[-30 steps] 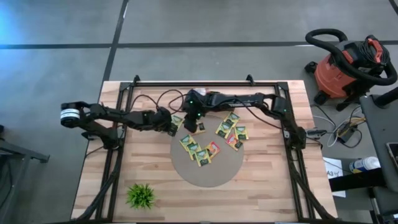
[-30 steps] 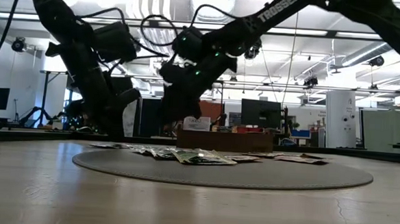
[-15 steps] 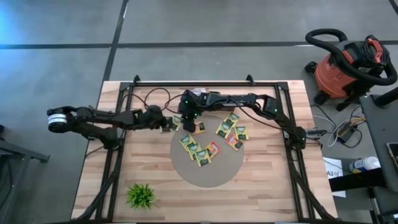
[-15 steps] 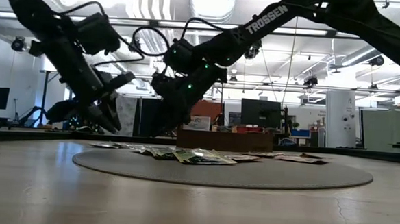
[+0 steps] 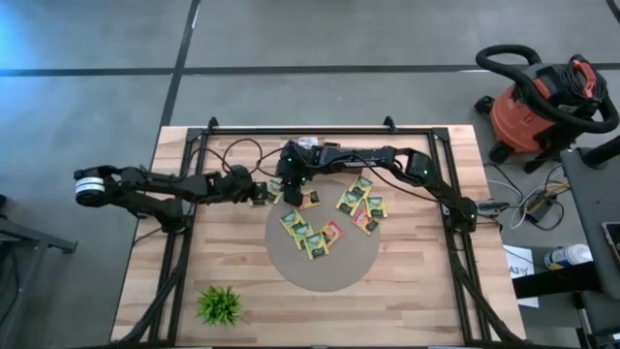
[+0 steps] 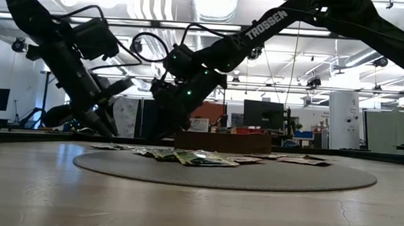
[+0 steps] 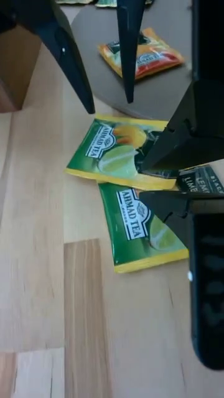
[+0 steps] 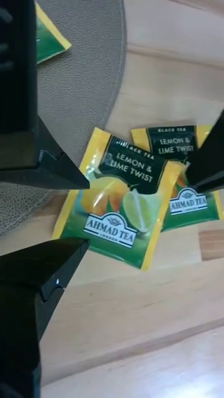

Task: Pick & Place Tea
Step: Put the yellow tea bag into the right section of the wooden organizer

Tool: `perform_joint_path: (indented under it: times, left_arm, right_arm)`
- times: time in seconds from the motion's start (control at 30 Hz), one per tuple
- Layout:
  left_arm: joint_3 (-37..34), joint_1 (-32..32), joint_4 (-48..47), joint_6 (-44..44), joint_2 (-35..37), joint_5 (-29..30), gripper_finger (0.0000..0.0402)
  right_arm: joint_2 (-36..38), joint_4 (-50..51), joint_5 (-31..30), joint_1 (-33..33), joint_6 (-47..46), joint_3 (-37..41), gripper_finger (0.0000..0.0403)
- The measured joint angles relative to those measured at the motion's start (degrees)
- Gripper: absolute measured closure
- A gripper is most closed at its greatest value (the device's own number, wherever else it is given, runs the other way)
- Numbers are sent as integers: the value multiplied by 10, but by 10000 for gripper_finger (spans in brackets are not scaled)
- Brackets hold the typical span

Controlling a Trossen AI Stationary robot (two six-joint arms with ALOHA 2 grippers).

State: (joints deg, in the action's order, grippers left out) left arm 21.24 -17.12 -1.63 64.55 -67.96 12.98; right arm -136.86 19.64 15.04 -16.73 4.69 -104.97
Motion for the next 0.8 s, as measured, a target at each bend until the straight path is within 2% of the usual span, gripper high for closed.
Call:
perform_joint_path:
  times: [0.3,0.57,0.8]
  left_arm:
    - [-1,-3,-20,-33,5,-1,346]
    - [-16,-4,-18,-31,5,-50,346]
    - [-18,-4,7,-84,5,-55,346]
  right_arm:
    - [21,62,-20,8,59,-45,271]
    - [-1,61,-66,33,79,-44,271]
    - [-13,34,-92,38,90,-42,271]
